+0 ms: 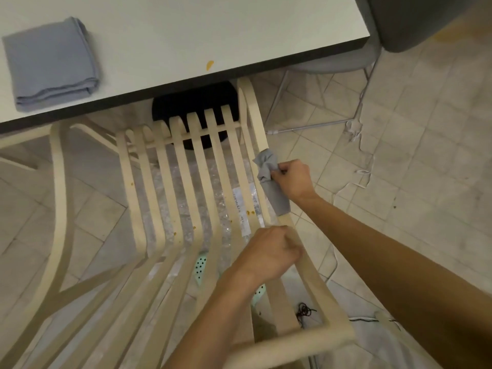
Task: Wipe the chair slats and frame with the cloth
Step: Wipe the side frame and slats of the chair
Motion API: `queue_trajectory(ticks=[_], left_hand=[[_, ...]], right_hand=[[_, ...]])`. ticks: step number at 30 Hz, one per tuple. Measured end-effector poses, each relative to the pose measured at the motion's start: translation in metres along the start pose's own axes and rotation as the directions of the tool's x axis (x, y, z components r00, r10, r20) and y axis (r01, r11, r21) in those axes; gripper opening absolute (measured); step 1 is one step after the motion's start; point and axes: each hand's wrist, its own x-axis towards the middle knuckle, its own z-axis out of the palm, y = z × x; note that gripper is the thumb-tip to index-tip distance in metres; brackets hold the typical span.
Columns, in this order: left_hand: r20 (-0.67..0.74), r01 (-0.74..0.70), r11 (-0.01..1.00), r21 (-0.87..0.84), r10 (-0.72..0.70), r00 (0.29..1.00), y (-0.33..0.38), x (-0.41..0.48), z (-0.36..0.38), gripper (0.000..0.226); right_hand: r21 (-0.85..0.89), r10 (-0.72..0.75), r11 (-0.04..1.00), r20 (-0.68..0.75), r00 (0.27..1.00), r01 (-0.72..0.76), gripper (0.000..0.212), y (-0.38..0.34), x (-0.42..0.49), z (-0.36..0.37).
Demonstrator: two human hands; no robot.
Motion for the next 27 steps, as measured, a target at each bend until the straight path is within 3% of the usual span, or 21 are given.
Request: queue_trajectory(ticks=[4, 8, 11, 16, 18, 21, 27], left_hand=[[-0.169, 0.024, 0.992, -0.12, -0.045, 0.985, -0.014, 0.011, -0.026, 0.038], [-0.299, -0.046, 0.961, -0.274, -0.04, 0.954, -0.024, 0.031, -0.039, 0.033], [-0.291, -0.104, 0.963, -0.248, 0.029, 0.956, -0.019, 0.043, -0.044, 0.04], [-0.234, -0.11, 0.973, -0.205, 0.061, 0.97, -0.011, 0.069, -0.042, 0.022], [-0.226, -0.1, 0.983, -0.157, 0.063, 0.972, -0.011, 0.077, -0.04, 0.047], [-0.222, -0.094, 0.991, -0.1, 0.07, 0.973, -0.015, 0.089, -0.036, 0.067], [-0.271, -0.093, 0.99, -0.105, 0.061, 0.961, -0.009, 0.125, -0.05, 0.073]], right_hand=[[-0.1, 0.013, 0.995, 0.069, 0.998, -0.007, 0.049, 0.019, -0.034, -0.005], [-0.242, 0.025, 0.97, 0.07, 0.997, -0.008, 0.047, 0.022, -0.039, -0.01], [-0.167, 0.019, 0.986, 0.073, 0.997, -0.006, 0.042, 0.016, -0.025, -0.01], [-0.052, -0.019, 0.998, 0.044, 0.999, 0.021, 0.031, 0.007, -0.004, -0.007], [-0.036, -0.032, 0.999, 0.043, 0.999, 0.033, 0.034, 0.005, 0.002, -0.005], [-0.005, -0.033, 0.999, 0.022, 0.999, 0.033, 0.04, 0.004, 0.014, -0.002], [0.036, -0.011, 0.999, -0.024, 1.0, 0.012, 0.041, -0.007, 0.051, 0.003]])
